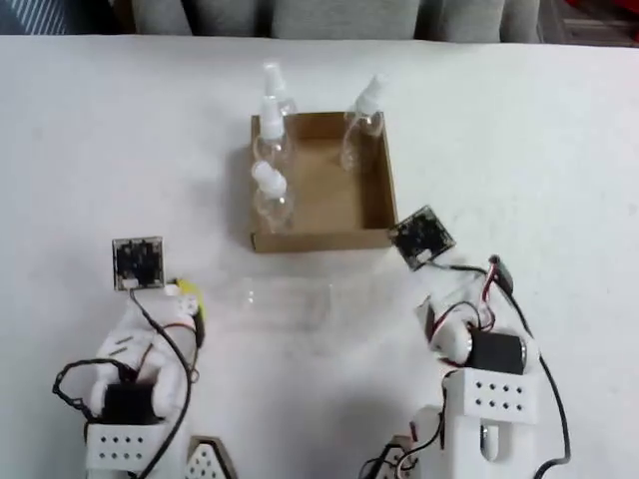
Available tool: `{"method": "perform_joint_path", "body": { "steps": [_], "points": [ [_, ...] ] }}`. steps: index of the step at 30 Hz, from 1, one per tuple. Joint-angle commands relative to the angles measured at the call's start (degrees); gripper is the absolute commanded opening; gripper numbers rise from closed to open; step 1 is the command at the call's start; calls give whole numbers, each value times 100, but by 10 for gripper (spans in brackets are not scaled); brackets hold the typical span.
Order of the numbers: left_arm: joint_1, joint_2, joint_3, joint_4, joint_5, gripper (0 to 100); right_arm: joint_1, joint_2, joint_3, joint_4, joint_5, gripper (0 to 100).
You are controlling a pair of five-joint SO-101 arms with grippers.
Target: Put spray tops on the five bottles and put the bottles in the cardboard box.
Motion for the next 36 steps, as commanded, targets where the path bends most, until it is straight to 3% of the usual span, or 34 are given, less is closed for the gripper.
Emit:
{"method": "perform_joint_path", "body": {
  "steps": [1, 8, 16, 25, 28, 32, 36],
  "points": [
    [13, -31, -9, -132, -44, 23, 57, 453, -114, -127, 132, 300],
    [13, -31, -9, -132, -44, 23, 171, 2422, -1204, -136, 132, 301],
    [4, -31, -9, -132, -44, 23, 435, 4971, -2189, -1191, 141, 301],
    [4, -31, -9, -132, -44, 23, 435, 7020, -3349, -1341, 97, 299],
    [4, -31, -9, -132, -44, 23, 453, 7319, -3569, -1323, 88, 224],
    [13, -31, -9, -132, -44, 23, 426, 7292, -3666, -1349, 88, 26],
    [13, -31, -9, -132, -44, 23, 453, 7055, -3640, -1305, 79, 36]
  ]
}}
